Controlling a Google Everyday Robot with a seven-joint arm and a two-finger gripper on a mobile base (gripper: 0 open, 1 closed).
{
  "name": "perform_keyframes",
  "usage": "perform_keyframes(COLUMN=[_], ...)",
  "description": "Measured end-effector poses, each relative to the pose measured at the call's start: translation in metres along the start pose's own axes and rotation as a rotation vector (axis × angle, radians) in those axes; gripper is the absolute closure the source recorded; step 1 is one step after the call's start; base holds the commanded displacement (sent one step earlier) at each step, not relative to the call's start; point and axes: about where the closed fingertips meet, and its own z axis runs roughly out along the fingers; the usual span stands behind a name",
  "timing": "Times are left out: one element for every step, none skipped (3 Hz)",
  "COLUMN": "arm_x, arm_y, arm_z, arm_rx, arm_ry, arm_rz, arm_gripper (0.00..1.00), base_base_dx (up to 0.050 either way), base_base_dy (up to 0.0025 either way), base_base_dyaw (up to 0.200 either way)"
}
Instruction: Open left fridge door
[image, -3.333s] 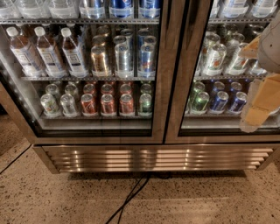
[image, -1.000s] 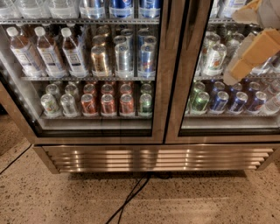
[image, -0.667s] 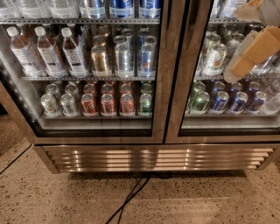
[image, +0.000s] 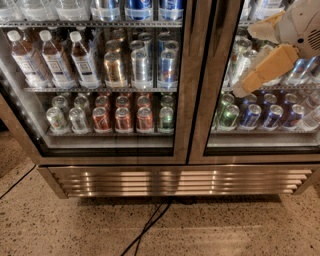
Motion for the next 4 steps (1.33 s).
perform_keyframes(arm_x=[-0.017,-0.019,-0.025,-0.070], arm_y=[0.003,0.003,0.000,0.001], arm_z=[0.018,0.019,0.023,0.051], arm_rx=[-0.009,-0.007,0.011,0.004], arm_ry=[-0.079,-0.084,-0.095,-0.145], arm_rz=[0.016,0.015,-0.004,-0.088], arm_gripper=[0.00,0.00,0.00,0.00], base_base_dx=[0.000,0.000,0.000,0.000], base_base_dy=[0.00000,0.00000,0.00000,0.00000], base_base_dyaw=[0.000,0.000,0.000,0.000])
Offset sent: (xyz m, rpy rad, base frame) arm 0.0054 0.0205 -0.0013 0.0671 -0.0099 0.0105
